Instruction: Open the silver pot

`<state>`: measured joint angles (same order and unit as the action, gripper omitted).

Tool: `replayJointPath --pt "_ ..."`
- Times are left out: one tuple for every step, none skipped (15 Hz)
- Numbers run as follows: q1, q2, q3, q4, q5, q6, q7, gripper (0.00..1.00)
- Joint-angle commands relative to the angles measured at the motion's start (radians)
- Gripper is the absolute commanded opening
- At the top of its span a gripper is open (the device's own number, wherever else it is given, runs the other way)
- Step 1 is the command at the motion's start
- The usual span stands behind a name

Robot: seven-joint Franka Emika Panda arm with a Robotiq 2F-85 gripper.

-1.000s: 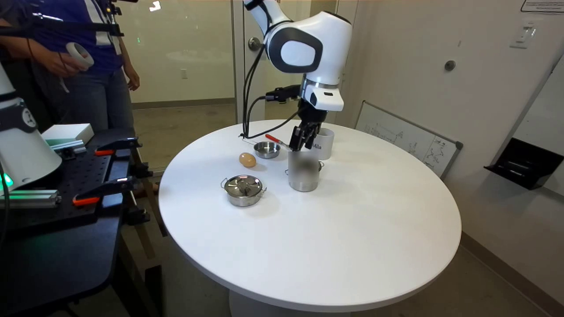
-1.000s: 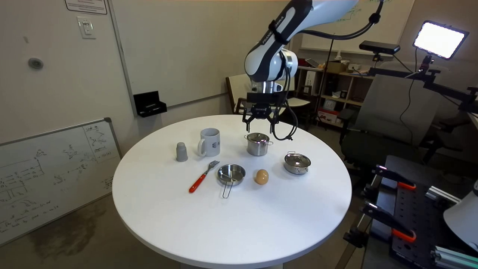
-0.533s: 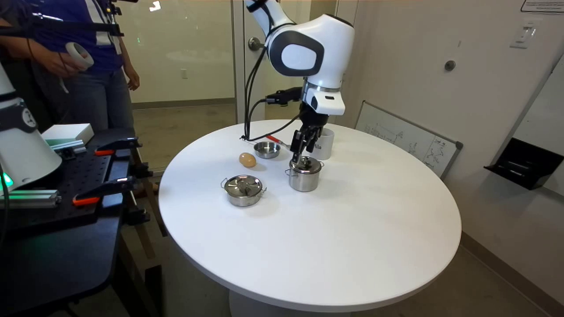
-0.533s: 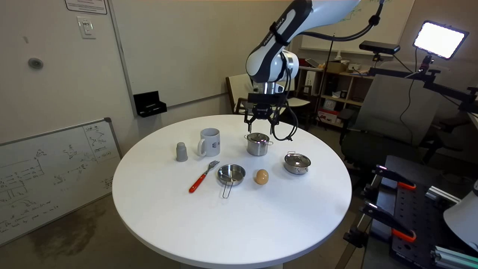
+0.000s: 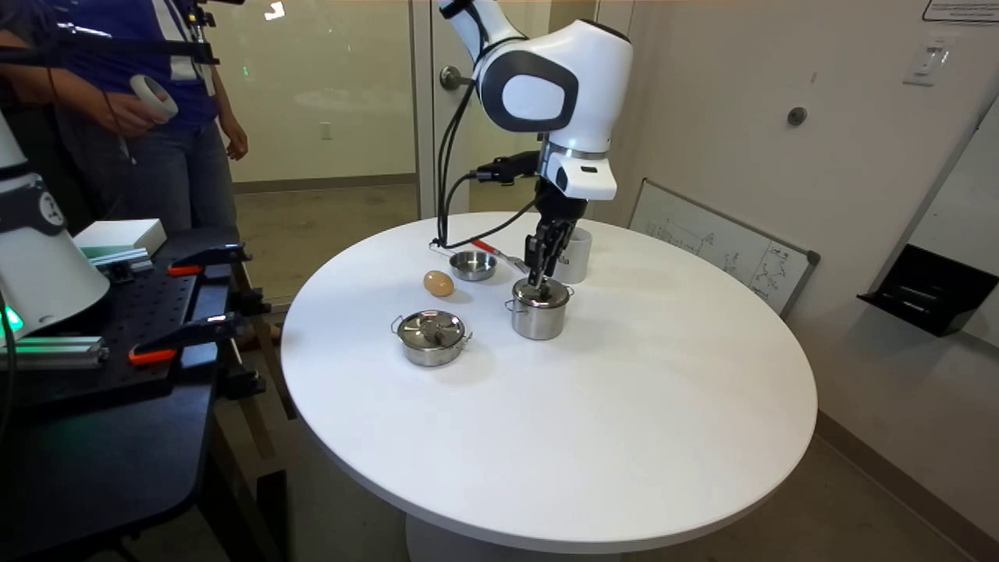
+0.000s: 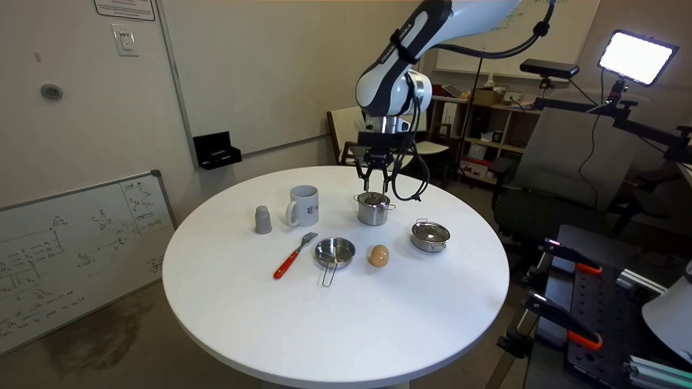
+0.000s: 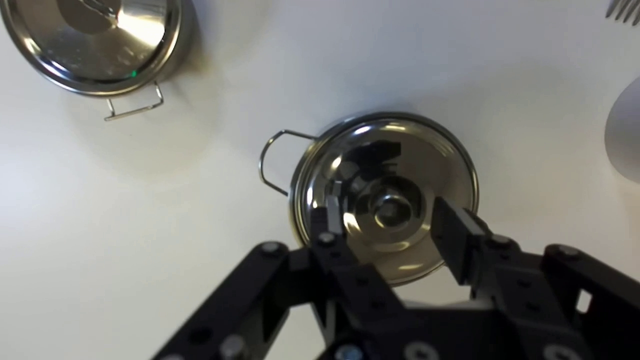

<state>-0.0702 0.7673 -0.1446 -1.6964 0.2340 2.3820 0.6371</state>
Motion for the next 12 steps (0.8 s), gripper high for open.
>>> replayJointPath --pt "-0.002 0.023 0.011 0.048 0.018 -0.008 -0.004 0.48" --pt "-0.001 0.026 0.012 0.055 0.018 -0.011 -0.004 0.45" --pt "-0.001 0.027 0.014 0.059 0.018 -0.012 -0.004 0.45" --pt "-0.001 0.030 0.017 0.064 0.018 -0.014 -0.005 0.44" --pt "-0.001 0.033 0.019 0.068 0.019 -0.016 -0.005 0.45" --pt "-0.001 0.037 0.019 0.074 0.018 -0.019 -0.004 0.44" --pt "-0.001 0.041 0.021 0.077 0.018 -0.021 -0.003 0.45" --pt "-0.002 0.046 0.022 0.080 0.020 -0.023 -0.003 0.46" --pt "-0.002 0.050 0.022 0.081 0.019 -0.024 -0.002 0.46" --pt "-0.002 0.053 0.021 0.080 0.020 -0.026 0.001 0.53" --pt "-0.003 0.051 0.020 0.074 0.021 -0.022 0.002 0.54" --pt "-0.004 0.049 0.019 0.071 0.022 -0.022 0.002 0.56"
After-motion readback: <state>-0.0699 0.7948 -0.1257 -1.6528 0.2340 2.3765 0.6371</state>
